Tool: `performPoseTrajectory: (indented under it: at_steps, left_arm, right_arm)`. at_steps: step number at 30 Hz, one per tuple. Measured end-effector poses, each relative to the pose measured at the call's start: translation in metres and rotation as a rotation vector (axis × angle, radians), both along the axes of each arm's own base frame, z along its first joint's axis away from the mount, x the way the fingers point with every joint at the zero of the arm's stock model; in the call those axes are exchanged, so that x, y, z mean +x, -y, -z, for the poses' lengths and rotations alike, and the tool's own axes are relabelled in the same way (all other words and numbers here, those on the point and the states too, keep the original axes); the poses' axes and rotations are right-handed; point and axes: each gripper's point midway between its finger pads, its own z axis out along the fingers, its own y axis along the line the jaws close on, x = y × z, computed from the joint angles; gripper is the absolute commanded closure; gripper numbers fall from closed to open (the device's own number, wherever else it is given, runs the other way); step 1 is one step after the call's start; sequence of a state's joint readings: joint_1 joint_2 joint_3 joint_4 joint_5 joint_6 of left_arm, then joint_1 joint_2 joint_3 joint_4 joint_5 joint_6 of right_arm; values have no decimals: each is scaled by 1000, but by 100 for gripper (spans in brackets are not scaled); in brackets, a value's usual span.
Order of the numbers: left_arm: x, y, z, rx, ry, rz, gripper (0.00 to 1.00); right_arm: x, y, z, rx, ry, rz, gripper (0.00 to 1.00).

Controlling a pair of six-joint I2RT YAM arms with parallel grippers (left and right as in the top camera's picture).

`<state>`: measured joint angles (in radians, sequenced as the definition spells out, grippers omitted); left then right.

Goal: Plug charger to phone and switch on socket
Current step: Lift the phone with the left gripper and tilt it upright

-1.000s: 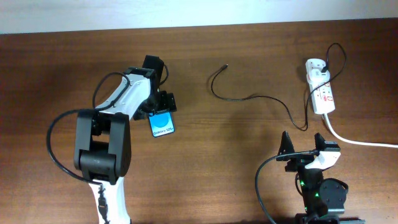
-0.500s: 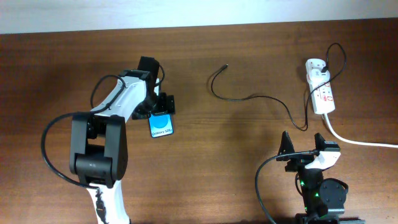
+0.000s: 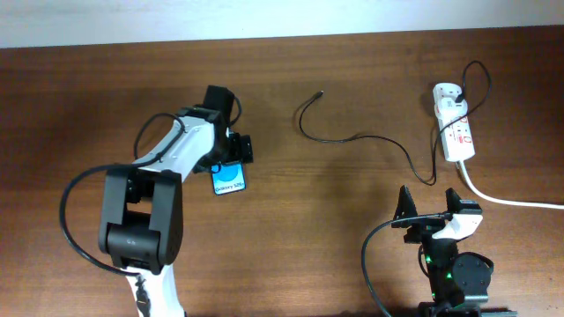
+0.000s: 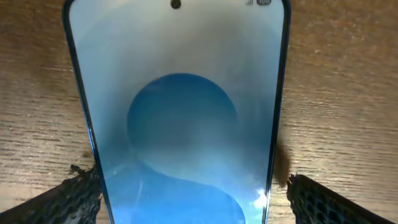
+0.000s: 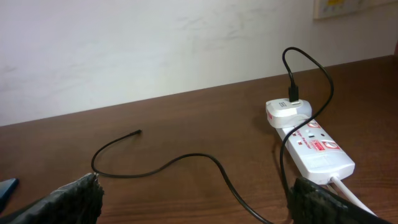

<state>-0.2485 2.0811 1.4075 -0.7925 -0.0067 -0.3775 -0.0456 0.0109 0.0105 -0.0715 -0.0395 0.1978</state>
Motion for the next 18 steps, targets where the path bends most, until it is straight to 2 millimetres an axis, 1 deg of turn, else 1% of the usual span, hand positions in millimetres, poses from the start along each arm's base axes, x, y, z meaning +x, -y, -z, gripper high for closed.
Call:
performPoseTrajectory:
  at_steps: [4, 8, 9, 10, 12, 14, 15, 18]
  left_arm:
    - [-6, 1, 1, 38, -9, 3, 1]
    - [-13, 0, 2, 36, -39, -54, 1]
    - [-13, 0, 2, 36, -39, -58, 3]
    - [-13, 0, 2, 36, -40, -61, 10]
    - [-14, 0, 2, 34, -45, -69, 13]
    - [-16, 0, 2, 34, -51, -72, 21]
    - [-16, 0, 3, 34, -52, -73, 22]
    - [-16, 0, 3, 34, -52, -75, 22]
  right_arm:
    - [0, 0, 0, 0, 0, 0, 2]
    - [0, 0, 0, 0, 0, 0, 2]
    - [0, 0, 0, 0, 0, 0, 2]
    - [0, 0, 0, 0, 0, 0, 1]
    - [0, 0, 0, 0, 0, 0, 2]
    - [0, 0, 0, 0, 0, 0, 2]
    - [0, 0, 0, -1, 0, 0, 2]
    - [0, 0, 0, 0, 0, 0, 2]
